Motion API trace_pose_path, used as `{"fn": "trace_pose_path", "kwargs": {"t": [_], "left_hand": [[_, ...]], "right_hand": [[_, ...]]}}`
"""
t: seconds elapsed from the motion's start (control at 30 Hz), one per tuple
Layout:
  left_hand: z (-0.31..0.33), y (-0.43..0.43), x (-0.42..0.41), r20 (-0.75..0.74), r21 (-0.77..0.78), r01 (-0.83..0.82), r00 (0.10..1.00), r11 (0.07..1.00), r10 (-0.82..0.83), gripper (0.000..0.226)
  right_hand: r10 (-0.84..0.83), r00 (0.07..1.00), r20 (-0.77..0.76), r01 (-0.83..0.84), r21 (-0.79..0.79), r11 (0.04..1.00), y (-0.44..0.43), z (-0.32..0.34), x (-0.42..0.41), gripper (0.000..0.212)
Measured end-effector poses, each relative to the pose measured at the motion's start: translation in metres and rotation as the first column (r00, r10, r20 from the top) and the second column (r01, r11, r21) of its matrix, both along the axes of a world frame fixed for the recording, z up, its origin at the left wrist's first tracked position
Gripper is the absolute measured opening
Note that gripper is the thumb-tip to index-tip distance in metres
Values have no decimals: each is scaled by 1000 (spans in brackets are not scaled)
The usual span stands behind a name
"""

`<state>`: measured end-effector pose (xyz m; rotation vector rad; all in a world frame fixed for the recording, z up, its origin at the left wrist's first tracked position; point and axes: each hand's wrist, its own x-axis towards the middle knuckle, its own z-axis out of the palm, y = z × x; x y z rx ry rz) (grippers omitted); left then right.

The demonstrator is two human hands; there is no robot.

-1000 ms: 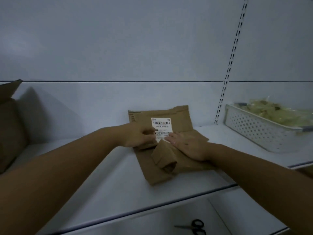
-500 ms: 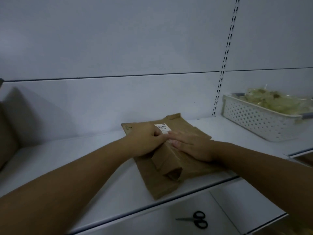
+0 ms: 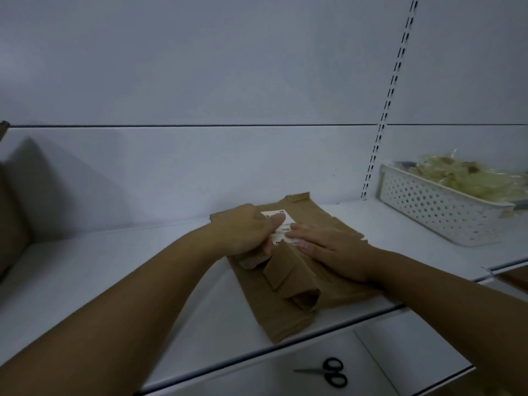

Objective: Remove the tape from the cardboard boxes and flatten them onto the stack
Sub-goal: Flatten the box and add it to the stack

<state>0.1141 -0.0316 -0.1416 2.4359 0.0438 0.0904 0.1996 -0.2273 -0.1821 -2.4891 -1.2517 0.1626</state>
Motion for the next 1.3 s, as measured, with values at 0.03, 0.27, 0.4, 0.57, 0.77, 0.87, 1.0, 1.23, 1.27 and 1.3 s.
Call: {"fn": "trace_pose_path", "kwargs": {"t": [0.03, 0.27, 0.4, 0.57, 0.77, 0.87, 1.0, 1.23, 1.27, 1.3], "left_hand": [[-1, 1, -2, -12, -53, 30, 999, 998, -31, 64], [-16, 18, -3, -86, -575, 50, 989, 817, -121, 79], [-14, 17, -6, -119, -595, 72, 977, 800, -177, 84], [-13, 18, -5, -182, -631, 72, 954, 773, -238, 91], [-19, 11, 6, -185, -455, 14, 977, 890, -109, 90], [-18, 13, 8, -245, -545, -3, 957, 838, -156, 95], [-15, 19, 8, -288, -685, -24, 927, 728, -241, 111], [-13, 20, 5, -247, -599, 8, 949, 801, -194, 113], [-14, 17, 5, -210, -519, 26, 965, 855, -156, 110], [-14, 14, 5, -171, -428, 45, 977, 903, -130, 107]], "right_hand": [[-3, 1000, -1, 3, 0, 1000, -1, -1, 1, 46], [-15, 1000, -8, 15, 8, 1000, 1, 2, -4, 53], [-24, 1000, -8, 24, -5, 1000, -1, 1, -5, 51], [-22, 1000, 17, 23, -24, 999, 0, 3, -6, 45], [-31, 999, 24, 32, -40, 999, 0, 5, -9, 44], [-35, 999, 39, 37, -45, 998, 1, 5, -10, 44], [-25, 999, 48, 28, -61, 998, 1, 6, -13, 43], [-23, 998, 63, 32, -150, 988, 1, 11, -9, 46], [-28, 996, 83, 43, -173, 984, 1, 12, -8, 49], [-34, 993, 111, 55, -191, 980, 2, 14, -8, 55]]}}
